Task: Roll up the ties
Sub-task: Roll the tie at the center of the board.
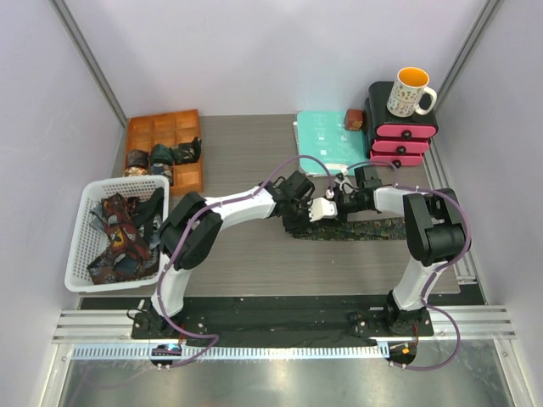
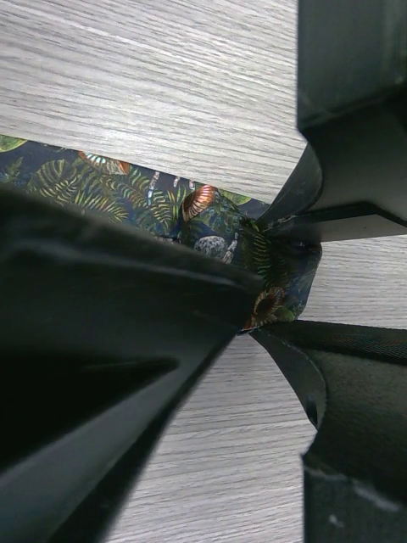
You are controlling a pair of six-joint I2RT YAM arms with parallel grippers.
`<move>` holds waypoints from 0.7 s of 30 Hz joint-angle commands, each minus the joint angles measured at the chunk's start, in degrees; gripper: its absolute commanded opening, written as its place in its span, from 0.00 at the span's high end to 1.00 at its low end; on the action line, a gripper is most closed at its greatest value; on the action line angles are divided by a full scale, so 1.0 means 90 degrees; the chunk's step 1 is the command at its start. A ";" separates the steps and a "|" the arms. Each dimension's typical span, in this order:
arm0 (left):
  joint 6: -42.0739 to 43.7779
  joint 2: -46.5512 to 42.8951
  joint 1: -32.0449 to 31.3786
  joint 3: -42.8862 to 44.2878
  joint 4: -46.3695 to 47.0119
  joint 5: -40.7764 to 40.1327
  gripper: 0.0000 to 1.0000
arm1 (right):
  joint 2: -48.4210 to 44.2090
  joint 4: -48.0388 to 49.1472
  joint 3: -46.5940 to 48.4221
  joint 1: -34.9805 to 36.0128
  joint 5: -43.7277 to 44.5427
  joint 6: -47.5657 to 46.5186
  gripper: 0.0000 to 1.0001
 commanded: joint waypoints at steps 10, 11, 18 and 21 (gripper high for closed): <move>0.0083 0.0556 -0.0033 -0.0074 -0.0630 -0.0036 0.72 | 0.0279 0.0634 -0.0091 0.0272 0.0402 0.0103 0.62; 0.0083 0.0547 -0.0033 -0.0064 -0.0630 -0.0036 0.72 | 0.0289 0.0538 -0.0071 0.0282 0.0528 0.0015 0.63; -0.0140 0.0167 0.0210 -0.0210 -0.0465 0.0265 0.51 | 0.0533 -0.0185 0.0027 0.0195 0.0978 -0.0688 0.99; -0.0638 -0.0351 0.0629 -0.0493 0.0002 0.1123 0.39 | 0.0620 -0.0430 0.0037 0.0097 0.1028 -0.0991 0.99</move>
